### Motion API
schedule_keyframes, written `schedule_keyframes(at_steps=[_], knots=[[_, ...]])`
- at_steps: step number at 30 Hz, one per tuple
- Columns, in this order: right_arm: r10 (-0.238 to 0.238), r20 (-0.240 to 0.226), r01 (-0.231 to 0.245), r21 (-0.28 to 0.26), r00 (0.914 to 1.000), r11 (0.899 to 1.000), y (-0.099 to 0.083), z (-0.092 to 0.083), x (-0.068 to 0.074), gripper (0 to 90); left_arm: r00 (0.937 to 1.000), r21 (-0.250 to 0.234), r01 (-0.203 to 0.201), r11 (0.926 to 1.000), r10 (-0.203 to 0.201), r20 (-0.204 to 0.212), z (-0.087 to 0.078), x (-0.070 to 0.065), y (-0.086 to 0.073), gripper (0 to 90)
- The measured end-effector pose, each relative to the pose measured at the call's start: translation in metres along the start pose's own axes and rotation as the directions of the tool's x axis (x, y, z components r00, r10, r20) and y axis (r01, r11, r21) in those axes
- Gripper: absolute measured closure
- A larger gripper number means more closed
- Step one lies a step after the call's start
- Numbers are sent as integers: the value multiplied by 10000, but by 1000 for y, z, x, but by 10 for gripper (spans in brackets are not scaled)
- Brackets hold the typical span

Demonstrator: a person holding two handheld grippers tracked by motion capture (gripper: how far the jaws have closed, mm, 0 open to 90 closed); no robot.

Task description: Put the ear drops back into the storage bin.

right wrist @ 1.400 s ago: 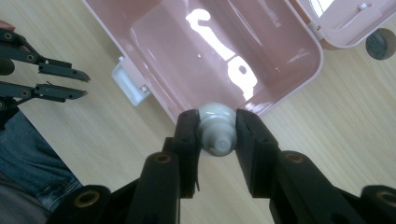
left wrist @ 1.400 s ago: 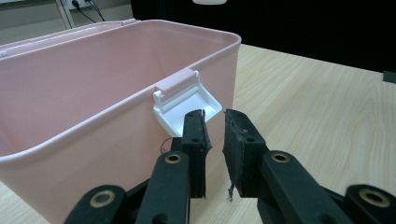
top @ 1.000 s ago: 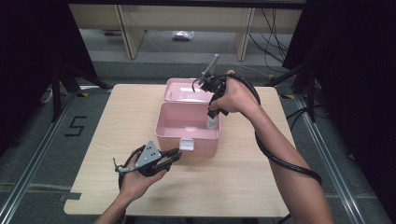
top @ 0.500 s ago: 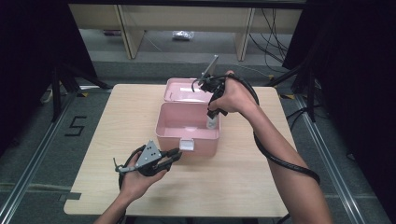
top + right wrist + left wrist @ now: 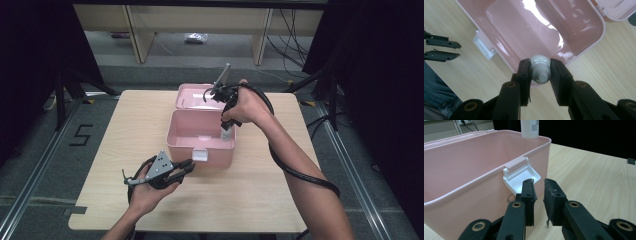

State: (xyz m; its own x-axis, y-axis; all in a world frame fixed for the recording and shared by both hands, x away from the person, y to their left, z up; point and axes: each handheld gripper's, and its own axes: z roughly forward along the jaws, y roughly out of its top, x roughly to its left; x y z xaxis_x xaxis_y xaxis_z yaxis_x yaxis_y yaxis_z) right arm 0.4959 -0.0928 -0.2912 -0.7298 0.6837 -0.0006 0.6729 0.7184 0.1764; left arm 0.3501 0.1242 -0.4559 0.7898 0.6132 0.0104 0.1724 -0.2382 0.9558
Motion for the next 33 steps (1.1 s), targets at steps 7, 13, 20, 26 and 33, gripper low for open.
schedule_keyframes(at_steps=[7, 13, 20, 26, 33], knots=[[64, 35, -64, 212, 10000, 9998, 1, 7, 1, 714, 10000, 90, 1, 10000, 0, -75, -1, 0, 0, 772], [-196, 119, 193, 218, 9997, 9996, 1, 13, -2, 714, 10000, 58, -4, 10000, 4, -97, -1, 0, 0, 770], [-190, 81, 189, 93, 9998, 9998, -2, 17, -4, 714, 9999, 31, 23, 10000, -23, -115, -1, 0, -1, 769], [-10, -50, 10, -114, 10000, 9999, -5, 25, -5, 714, 9999, 41, 61, 10000, -61, -113, 0, -1, -1, 767], [160, -67, -161, -124, 9998, 9998, -7, 33, -5, 714, 9999, 47, 56, 10000, -56, -117, 0, -1, -2, 764]])
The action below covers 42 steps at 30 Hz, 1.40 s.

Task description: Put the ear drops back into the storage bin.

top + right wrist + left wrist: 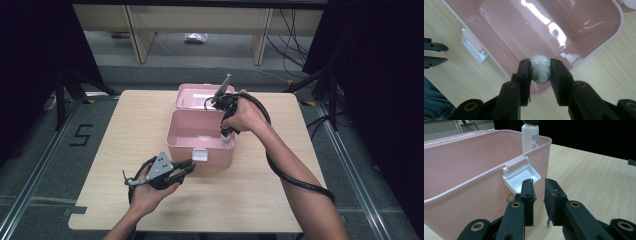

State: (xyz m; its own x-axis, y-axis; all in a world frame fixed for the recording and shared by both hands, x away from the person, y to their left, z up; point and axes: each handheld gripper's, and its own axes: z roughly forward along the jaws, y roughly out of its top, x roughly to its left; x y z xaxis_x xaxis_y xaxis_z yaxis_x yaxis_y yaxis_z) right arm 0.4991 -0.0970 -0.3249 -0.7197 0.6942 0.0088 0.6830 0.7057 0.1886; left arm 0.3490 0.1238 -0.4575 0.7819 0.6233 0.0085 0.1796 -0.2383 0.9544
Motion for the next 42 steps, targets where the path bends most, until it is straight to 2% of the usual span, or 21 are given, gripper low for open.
schedule_keyframes(at_steps=[2, 5, 8, 9, 10, 11, 13, 14, 16, 21, 22, 24, 25, 27, 29, 30, 31, 32, 35, 36, 42], knots=[[-147, -20, 147, -63, 9999, 9999, 0, 2, -1, 714, 10000, -30, 20, 10000, -20, -25, 0, 0, 0, 763], [169, 21, -169, -31, 9999, 9999, -1, 5, 1, 714, 10000, -48, 0, 10000, 0, -38, 0, 0, 1, 761], [-260, 256, 261, -52, 9993, 9996, -1, 8, -2, 714, 10000, -62, 2, 10000, -2, -35, 1, 0, 1, 760], [168, 148, -169, 59, 9997, 9998, 0, 9, 0, 714, 10000, -60, -7, 10000, 6, -38, 0, 0, 1, 760], [242, 167, -243, 71, 9996, 9997, 0, 9, 1, 714, 10000, -62, -5, 10000, 5, -40, 0, 0, 1, 759], [-35, 187, 37, -96, 9998, 9999, -1, 11, -2, 714, 10000, -56, -1, 10000, 1, -42, 0, 0, 1, 759], [180, 201, -179, -27, 9996, 9998, 0, 12, 0, 714, 10000, -52, 6, 10000, -7, -46, 0, 0, 0, 758], [-163, 234, 165, -96, 9996, 9998, 0, 13, -3, 714, 10000, -47, 10, 10000, -10, -44, 0, 0, 0, 758], [208, 156, -209, 8, 9997, 9998, 0, 14, 0, 714, 10000, -53, 16, 10000, -16, -41, 0, 0, 0, 758], [284, 128, -283, -81, 9995, 9996, 0, 19, -1, 714, 10000, -41, -13, 10000, 13, -22, 1, 0, -1, 757], [-141, 152, 144, -148, 9998, 9998, 0, 20, -5, 714, 10000, -41, -13, 10000, 13, -27, 1, 0, -1, 757], [214, 121, -214, -34, 9997, 9998, 0, 20, -2, 714, 10000, -39, 6, 10000, -6, -14, 1, 0, -1, 757], [-94, 203, 97, -142, 9997, 9999, 0, 22, -4, 714, 10000, -148, 54, 9999, -53, 58, 2, 0, -1, 757], [317, 135, -317, -25, 9994, 9995, 0, 23, -1, 714, 10000, -128, 65, 9999, -64, 58, 2, -1, -1, 756], [458, 78, -458, -6, 9989, 9989, 0, 24, 0, 714, 10000, -91, 8, 10000, -7, 28, 2, 0, -1, 756], [112, 182, -111, -54, 9998, 9999, 0, 25, -2, 714, 10000, -24, -20, 10000, 20, -14, 1, -1, -1, 756], [253, 108, -252, -27, 9996, 9997, 0, 26, -1, 714, 10000, -29, -18, 10000, 18, -12, 1, -1, -1, 755], [71, 169, -70, -67, 9998, 10000, 0, 27, -3, 714, 10000, -56, -2, 10000, 2, 4, 1, -1, -1, 755], [412, 122, -413, 71, 9991, 9991, 1, 27, 0, 714, 10000, -17, -3, 10000, 3, -19, 1, 0, -1, 755], [112, 137, -111, -25, 9998, 9999, 0, 30, -2, 714, 10000, -21, -6, 10000, 6, -11, 1, 0, -1, 755], [344, 81, -345, 162, 9994, 9993, 1, 32, 1, 714, 10000, -2, -4, 10000, 4, 9, 2, -1, -1, 755]])
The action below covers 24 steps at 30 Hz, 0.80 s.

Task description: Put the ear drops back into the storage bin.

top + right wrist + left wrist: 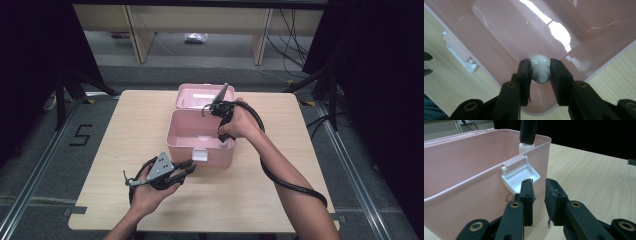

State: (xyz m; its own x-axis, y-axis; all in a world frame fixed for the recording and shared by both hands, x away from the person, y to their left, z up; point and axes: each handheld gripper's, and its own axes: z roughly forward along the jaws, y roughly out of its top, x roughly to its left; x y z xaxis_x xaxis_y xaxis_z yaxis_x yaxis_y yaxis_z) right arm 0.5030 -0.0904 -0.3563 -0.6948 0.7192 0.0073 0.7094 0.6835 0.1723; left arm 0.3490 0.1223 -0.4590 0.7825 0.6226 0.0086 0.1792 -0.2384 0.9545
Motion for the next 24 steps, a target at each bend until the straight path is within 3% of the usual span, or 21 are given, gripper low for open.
schedule_keyframes(at_steps=[2, 3, 4, 9, 11, 13, 21, 22, 23, 24], knots=[[-255, 60, 255, 28, 9997, 9997, 1, 1, -2, 714, 10000, 9, -6, 10000, 6, -4, 0, 0, 0, 755], [-12, 49, 12, 32, 10000, 10000, 0, 2, 0, 714, 10000, 9, -5, 10000, 5, -5, 0, 0, 0, 755], [-175, 51, 176, -58, 9998, 9998, 0, 3, -1, 714, 10000, 10, -5, 10000, 5, -5, 0, 0, 0, 755], [81, 86, -81, 30, 9999, 10000, 0, 4, 2, 714, 10000, 12, -15, 10000, 15, 1, 0, 0, 0, 755], [-247, 114, 248, -104, 9996, 9996, 0, 6, -1, 714, 10000, 12, 19, 10000, -20, 10, 0, 0, 0, 755], [78, 72, -77, -108, 9999, 9999, -2, 7, 1, 714, 10000, 29, 29, 10000, -29, 15, 0, 0, 0, 755], [-105, 36, 105, -213, 9999, 9997, -3, 13, -1, 714, 10000, 62, -2, 10000, 1, 47, 1, -1, -1, 754], [163, 33, -163, -117, 9999, 9998, -3, 13, 1, 714, 9999, -48, 31, 10000, -31, 104, 2, 0, -1, 754], [-45, 30, 46, -188, 10000, 9998, -4, 14, 0, 714, 9999, -39, 37, 10000, -36, 112, 2, 0, -1, 755], [60, -31, -61, -125, 10000, 9999, -3, 14, -1, 714, 10000, 78, 13, 10000, -13, 44, 1, -1, -1, 754]])
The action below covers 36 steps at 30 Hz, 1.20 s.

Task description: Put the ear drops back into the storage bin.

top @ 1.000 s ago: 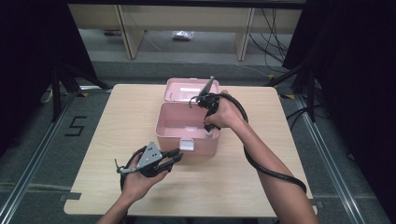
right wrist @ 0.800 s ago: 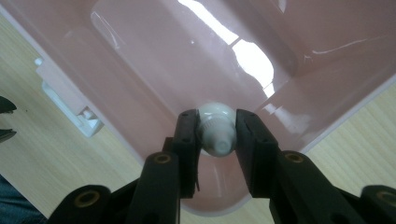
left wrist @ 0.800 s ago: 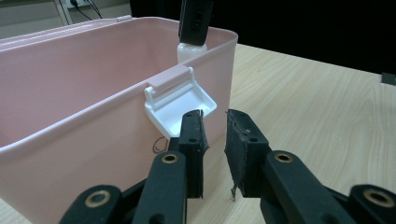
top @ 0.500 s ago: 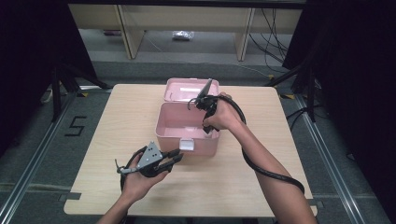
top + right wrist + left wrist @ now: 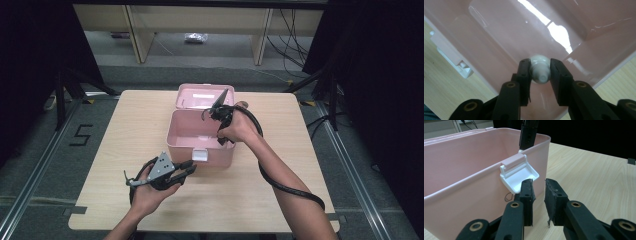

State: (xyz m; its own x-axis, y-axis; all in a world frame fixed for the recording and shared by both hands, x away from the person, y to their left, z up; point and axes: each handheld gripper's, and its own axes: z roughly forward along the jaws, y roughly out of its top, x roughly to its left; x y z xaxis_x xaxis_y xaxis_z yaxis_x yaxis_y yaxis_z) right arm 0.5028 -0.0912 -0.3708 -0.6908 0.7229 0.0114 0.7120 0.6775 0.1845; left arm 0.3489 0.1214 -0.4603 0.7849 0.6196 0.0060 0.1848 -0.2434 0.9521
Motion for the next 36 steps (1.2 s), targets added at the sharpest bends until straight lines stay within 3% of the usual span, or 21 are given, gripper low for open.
schedule_keyframes(at_steps=[3, 4, 7, 8, 11, 13, 14, 19, 22, 24, 26, 30, 34, 35, 36], knots=[[-232, 92, 234, -165, 9997, 9996, -1, 3, -2, 714, 10000, -4, -5, 10000, 5, 12, 0, 0, 0, 754], [50, 47, -50, -45, 10000, 10000, -1, 2, 0, 714, 10000, -2, 2, 10000, -2, 10, 0, 0, 0, 754], [224, 70, -225, 10, 9997, 9997, -2, 4, 1, 714, 10000, 5, 1, 10000, -1, 16, 0, 0, 0, 754], [61, 49, -61, -8, 10000, 10000, -2, 4, 0, 713, 10000, 2, 12, 10000, -12, 20, 0, 0, -1, 754], [277, 47, -277, 27, 9996, 9996, -2, 6, 1, 714, 10000, 1, 10, 10000, -10, 20, 0, 0, -1, 754], [104, 43, -104, -87, 9999, 9999, -3, 8, 0, 714, 10000, 2, 14, 10000, -14, 16, 0, 0, 0, 753], [303, 28, -303, 5, 9995, 9995, -3, 8, 1, 714, 10000, 4, 8, 10000, -8, 13, 0, 0, 0, 753], [290, 56, -290, 2, 9996, 9996, -4, 12, 0, 714, 10000, -9, 8, 10000, -8, 18, 1, 0, -1, 753], [38, 90, -38, -10, 10000, 10000, -4, 14, -1, 714, 10000, -2, 9, 10000, -9, 14, 1, -1, -1, 752], [245, 55, -245, 41, 9997, 9997, -4, 14, 0, 714, 10000, -8, 9, 10000, -9, 13, 1, -1, -1, 752], [-157, 246, 159, -91, 9996, 9998, -3, 14, -2, 714, 10000, -7, 18, 10000, -18, 16, 0, 0, -1, 752], [233, 110, -233, 34, 9997, 9997, -4, 16, 1, 714, 10000, -7, 5, 10000, -5, 19, 0, -1, -1, 751], [208, 198, -209, 64, 9996, 9998, -5, 19, 1, 713, 10000, 11, 3, 10000, -3, 31, 1, -1, -1, 750], [679, 141, -684, 311, 9976, 9972, -3, 18, 4, 713, 10000, 17, 2, 10000, -2, 28, 1, -1, -1, 751], [522, 198, -527, 252, 9984, 9983, -4, 19, 3, 714, 10000, 22, -6, 10000, 5, 24, 1, 0, -1, 750]])
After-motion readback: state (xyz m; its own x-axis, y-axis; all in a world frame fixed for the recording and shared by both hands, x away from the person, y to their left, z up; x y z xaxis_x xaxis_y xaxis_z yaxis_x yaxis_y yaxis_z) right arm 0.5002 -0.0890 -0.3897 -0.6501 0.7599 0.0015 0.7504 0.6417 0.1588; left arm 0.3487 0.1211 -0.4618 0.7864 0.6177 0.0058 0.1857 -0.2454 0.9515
